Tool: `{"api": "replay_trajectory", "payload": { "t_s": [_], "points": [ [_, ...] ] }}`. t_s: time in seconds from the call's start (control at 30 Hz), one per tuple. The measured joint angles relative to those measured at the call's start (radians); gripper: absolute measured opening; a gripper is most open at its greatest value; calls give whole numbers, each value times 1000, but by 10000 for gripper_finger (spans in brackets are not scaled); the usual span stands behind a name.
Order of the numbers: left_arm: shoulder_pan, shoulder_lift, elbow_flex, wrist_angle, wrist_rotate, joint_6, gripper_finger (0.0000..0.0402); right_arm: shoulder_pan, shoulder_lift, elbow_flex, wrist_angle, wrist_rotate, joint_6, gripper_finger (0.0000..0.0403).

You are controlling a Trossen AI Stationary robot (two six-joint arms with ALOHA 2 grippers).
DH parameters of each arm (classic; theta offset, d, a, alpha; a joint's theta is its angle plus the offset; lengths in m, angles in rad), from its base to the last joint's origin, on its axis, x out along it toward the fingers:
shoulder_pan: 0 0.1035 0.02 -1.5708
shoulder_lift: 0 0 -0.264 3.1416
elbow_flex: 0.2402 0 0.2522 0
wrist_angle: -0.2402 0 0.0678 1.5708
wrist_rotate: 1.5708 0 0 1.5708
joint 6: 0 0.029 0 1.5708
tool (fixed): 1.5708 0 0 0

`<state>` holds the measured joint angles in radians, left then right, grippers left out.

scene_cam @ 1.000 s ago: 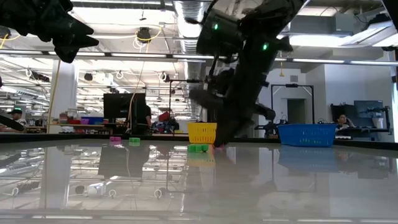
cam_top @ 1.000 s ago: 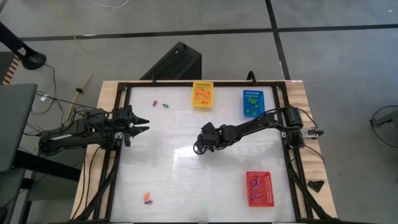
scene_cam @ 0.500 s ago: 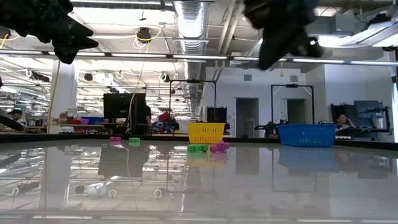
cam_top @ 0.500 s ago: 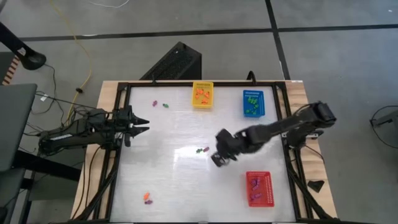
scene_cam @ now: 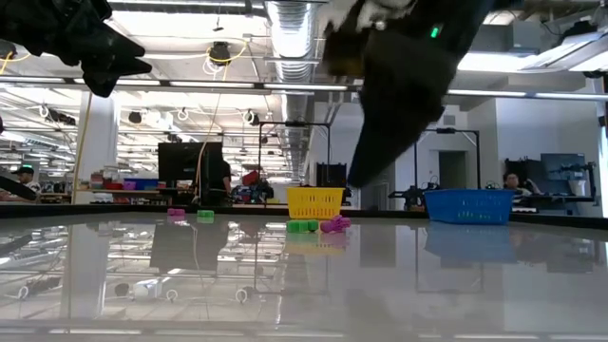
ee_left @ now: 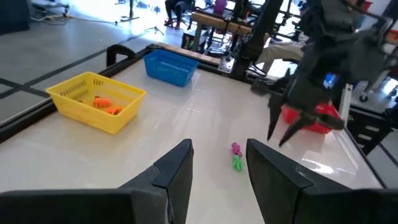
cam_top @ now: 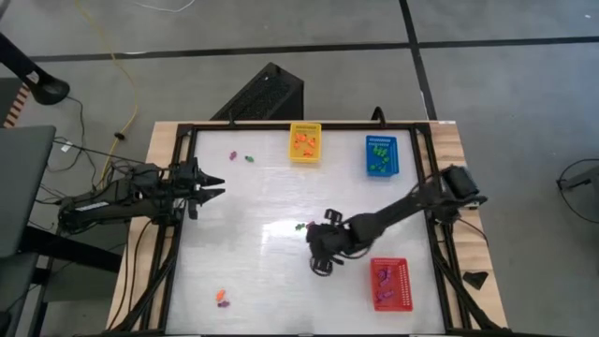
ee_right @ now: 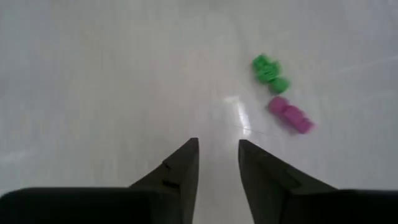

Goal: Sort Halloween decoration
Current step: Put the violet skeleton toy into the red bin

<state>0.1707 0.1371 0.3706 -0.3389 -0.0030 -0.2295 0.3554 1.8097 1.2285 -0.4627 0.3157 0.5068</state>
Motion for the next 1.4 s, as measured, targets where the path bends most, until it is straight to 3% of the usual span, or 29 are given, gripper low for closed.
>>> {"api": "replay_trajectory", "payload": {
  "t_s": [0.13, 0.63, 0.9, 1.17, 1.4],
  "points": [
    [0, 0, 0, -3, -12, 0, 138, -70, 30, 0, 39, -136, -108, 171],
    [0, 0, 0, -7, -62, 27, 138, -249, 46, 0, 78, -248, -526, 180],
    [0, 0, 0, -7, -62, 39, 138, -277, 49, 1, 76, -320, -584, 180],
    [0, 0, 0, -8, -61, 37, 138, -287, 147, 6, 89, -346, -662, 178],
    [0, 0, 0, -10, -60, 43, 138, -287, 134, 3, 59, -344, -674, 122]
  ]
}}
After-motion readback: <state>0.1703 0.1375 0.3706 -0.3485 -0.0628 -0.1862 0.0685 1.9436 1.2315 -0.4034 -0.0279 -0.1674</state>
